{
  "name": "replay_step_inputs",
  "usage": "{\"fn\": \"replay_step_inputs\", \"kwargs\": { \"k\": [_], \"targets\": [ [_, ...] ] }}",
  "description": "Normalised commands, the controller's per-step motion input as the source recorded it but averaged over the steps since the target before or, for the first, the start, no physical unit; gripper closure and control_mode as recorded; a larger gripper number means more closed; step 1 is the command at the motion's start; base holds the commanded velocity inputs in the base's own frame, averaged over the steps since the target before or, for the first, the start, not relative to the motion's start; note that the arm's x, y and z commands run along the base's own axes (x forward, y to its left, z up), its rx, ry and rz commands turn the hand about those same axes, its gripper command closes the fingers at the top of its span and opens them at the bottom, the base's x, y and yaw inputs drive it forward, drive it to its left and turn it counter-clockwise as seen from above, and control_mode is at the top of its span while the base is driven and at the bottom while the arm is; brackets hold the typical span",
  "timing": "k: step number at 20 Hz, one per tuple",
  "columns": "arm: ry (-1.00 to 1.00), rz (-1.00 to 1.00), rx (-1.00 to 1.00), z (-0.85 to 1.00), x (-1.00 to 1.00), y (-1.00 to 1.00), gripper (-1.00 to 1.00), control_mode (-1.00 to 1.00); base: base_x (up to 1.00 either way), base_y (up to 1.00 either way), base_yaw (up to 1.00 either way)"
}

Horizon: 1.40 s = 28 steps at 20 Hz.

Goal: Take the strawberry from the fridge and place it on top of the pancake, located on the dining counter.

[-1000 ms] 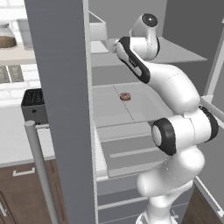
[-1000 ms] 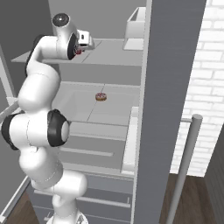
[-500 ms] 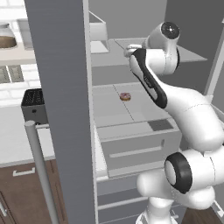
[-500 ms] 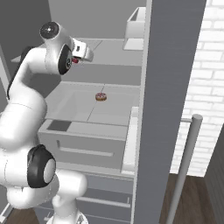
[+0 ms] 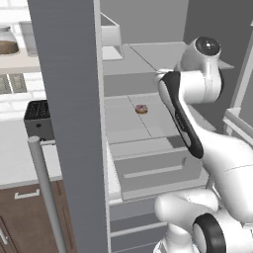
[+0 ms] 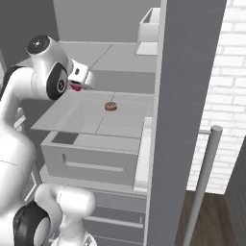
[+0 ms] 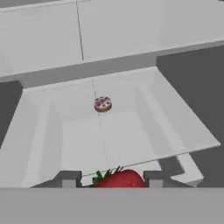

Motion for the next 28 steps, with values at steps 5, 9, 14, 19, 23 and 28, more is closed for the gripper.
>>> {"fn": "replay_step_inputs", "kwargs": {
  "k": [5, 9, 14, 19, 23, 28],
  "targets": [
    [0.24, 0.09, -0.07, -0.95, -0.92, 0.00, 1.00, -1.00, 0.00, 0.00, 0.00],
    [-0.02, 0.06, 0.00, -0.79, -0.75, -0.01, 1.00, -1.00, 0.00, 0.00, 0.00],
    [-0.02, 0.01, 0.00, -0.45, -0.27, 0.00, 1.00, -1.00, 0.00, 0.00, 0.00],
    [0.00, 0.00, 0.00, -0.02, 0.00, 0.00, 1.00, -1.00, 0.00, 0.00, 0.00],
    [0.00, 0.00, 0.00, 0.00, -0.10, 0.00, 1.00, -1.00, 0.00, 0.00, 0.00],
    [0.00, 0.00, 0.00, 0.00, 0.00, 0.00, 1.00, 1.00, -0.80, 0.00, 0.00]
  ]
}}
